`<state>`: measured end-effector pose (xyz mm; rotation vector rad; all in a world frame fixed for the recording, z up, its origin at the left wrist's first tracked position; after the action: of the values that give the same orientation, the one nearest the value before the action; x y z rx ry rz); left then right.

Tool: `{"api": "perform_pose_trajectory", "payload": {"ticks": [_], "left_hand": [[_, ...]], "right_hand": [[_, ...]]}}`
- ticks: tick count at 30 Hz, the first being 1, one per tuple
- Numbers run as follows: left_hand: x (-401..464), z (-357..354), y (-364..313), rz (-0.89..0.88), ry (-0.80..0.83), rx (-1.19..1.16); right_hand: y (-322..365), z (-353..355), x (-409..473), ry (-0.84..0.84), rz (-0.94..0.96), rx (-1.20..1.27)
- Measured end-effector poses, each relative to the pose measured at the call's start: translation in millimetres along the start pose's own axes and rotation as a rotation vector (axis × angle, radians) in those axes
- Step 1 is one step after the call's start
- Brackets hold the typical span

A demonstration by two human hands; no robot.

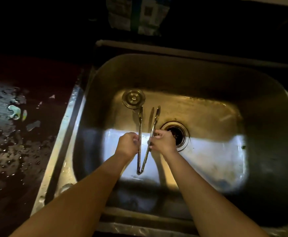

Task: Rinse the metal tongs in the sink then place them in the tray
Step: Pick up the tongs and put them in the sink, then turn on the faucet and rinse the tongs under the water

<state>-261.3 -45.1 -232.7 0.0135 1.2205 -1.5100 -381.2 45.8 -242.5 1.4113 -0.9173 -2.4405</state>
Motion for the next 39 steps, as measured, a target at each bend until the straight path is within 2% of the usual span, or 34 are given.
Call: {"api": "perform_pose_trajectory", "payload": {"ticks": [4, 8, 13, 15, 18, 21, 24, 28, 32, 35, 39], "left_hand": [[1, -6, 7, 0.011, -0.021, 0.011], [2, -6, 10, 0.04, -0.048, -0.011], [1, -8, 7, 0.039, -0.023, 0.093], [-4, -7, -4, 0.004, -0.021, 0.139], [-24, -17, -38, -0.145, 0.053, 0.27], [-61, -35, -70, -0.242, 0.184, 0.544], [-104, -48, -99, -0.38, 0.169, 0.78], [-168, -75, -125, -0.555, 0.084, 0.677], [-212, -136, -119, -0.608, 0.193, 0.637], [-228, -162, -125, -0.697, 0.196, 0.678], [-225, -166, -130, -0.731, 0.155, 0.723]], "right_hand": [[-5, -1, 4, 0.001, -0.013, -0.006], [-13, 4, 5, -0.067, -0.024, -0.036], [-7, 7, 0, -0.075, 0.046, -0.192], [-2, 15, -7, -0.055, 0.077, -0.254], [4, 41, -25, -0.082, 0.135, -0.334], [15, 70, -58, -0.131, 0.238, -0.517], [19, 104, -99, -0.226, 0.307, -0.62], [15, 154, -166, -0.417, 0.366, -0.637], [-9, 202, -234, -0.73, 0.434, -0.51], [-34, 230, -268, -0.971, 0.353, -0.584], [-68, 237, -269, -0.967, 0.138, -0.692]]}}
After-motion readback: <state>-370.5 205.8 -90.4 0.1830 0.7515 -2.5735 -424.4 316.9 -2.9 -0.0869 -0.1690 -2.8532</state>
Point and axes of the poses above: each hand's wrist, its own x-axis towards the middle knuckle, its own z-axis out of the back of the hand, y = z × x, the point moved 10 cm from there along x, towards the middle knuckle, and after that the axes turned 7 degrees about -x, right-handed, at the moved point
